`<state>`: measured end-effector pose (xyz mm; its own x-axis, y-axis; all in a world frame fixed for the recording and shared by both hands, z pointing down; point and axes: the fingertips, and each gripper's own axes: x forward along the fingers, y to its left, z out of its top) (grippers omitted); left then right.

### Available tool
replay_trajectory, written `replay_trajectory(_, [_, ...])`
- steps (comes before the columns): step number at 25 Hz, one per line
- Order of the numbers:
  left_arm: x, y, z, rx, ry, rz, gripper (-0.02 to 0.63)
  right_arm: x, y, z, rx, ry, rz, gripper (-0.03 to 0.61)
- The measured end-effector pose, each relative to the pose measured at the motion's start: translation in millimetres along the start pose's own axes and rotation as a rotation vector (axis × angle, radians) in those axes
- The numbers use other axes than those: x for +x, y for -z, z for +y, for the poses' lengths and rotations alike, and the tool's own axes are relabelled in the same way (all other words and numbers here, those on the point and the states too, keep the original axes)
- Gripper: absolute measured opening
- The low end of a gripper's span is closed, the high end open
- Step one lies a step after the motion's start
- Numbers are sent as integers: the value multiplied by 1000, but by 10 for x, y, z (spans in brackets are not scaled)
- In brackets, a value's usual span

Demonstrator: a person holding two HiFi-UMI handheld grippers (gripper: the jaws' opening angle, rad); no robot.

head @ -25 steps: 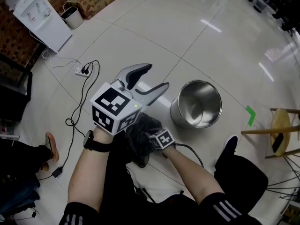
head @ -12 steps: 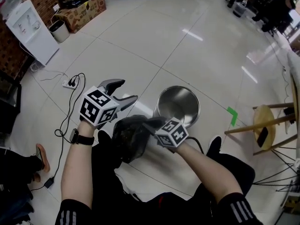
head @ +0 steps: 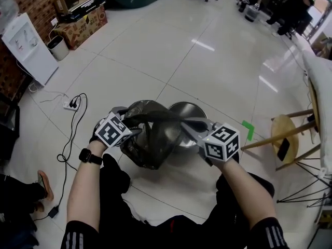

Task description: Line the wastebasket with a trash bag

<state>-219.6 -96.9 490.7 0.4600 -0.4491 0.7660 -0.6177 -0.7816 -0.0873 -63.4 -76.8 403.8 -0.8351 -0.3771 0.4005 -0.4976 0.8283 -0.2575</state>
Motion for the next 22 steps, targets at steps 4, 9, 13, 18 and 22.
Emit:
replay_trajectory(4, [-12,-233,99,46,-75,-31,384,-389,-181,-227,2,62,-59,6])
replay_trajectory(9, [65,-561,-149,138,-48,-50,174,-809,-182,-545,18,149,-96,6])
replay_trajectory(13, [107,-893,-389,172,0,-121,3,-1085,-156,-807,36,229,-124,6])
replay_trajectory(18, [217,-1386,-703,132,88,-240,2,-1498,-210,-1126,55,336,-151,6])
replay_trajectory(22, [467,-1524,-845,28,178,-270,1,-1705,-169,-1328,25,414,-138,6])
